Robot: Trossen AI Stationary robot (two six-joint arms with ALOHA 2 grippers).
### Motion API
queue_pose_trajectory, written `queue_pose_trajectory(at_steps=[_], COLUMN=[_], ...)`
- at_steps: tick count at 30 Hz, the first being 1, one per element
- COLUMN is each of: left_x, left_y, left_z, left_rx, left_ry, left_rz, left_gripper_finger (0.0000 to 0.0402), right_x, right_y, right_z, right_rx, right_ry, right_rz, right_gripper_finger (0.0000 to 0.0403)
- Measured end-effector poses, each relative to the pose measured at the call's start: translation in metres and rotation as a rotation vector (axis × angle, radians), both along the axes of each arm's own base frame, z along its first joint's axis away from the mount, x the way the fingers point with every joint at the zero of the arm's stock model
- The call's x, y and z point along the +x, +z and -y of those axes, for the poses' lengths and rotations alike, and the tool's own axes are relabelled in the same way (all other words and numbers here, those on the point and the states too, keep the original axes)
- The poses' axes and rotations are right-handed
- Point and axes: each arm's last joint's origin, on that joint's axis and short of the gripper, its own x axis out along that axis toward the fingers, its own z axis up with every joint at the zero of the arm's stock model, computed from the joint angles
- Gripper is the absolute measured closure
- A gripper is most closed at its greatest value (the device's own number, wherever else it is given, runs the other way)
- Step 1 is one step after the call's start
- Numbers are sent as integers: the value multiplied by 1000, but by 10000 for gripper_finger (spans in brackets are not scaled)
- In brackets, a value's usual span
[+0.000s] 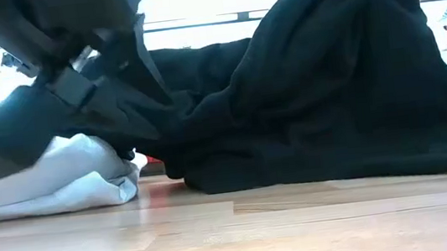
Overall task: Fold laundry
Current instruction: Fold the black shirt
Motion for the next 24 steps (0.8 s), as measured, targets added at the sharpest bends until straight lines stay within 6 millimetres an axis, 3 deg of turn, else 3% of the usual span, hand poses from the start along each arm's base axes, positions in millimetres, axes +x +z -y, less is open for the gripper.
queue_pose_trajectory(at_steps=[8,10,13,15,19,24], left_x=[12,12,9,6,-12,-48], left_y=[-6,-6,-4,-2,21,75], left_z=[-30,-37,-44,-45,-34,-14], left_rx=[-21,16,57,64,49,-142], left_ry=[95,111,134,145,126,0], left_rz=[-103,-129,-163,-170,-144,-150], left_gripper_finger=[236,273,364,387,396,397], right_x=[3,5,6,3,-4,-9], right_y=[1,2,3,4,8,10], right_z=[-3,-6,-12,-15,-18,-26], right_rx=[6,20,33,33,45,0], right_ry=[30,66,121,141,236,454], right_rz=[21,31,35,29,-16,-104], right_gripper_finger=[390,390,390,389,389,389])
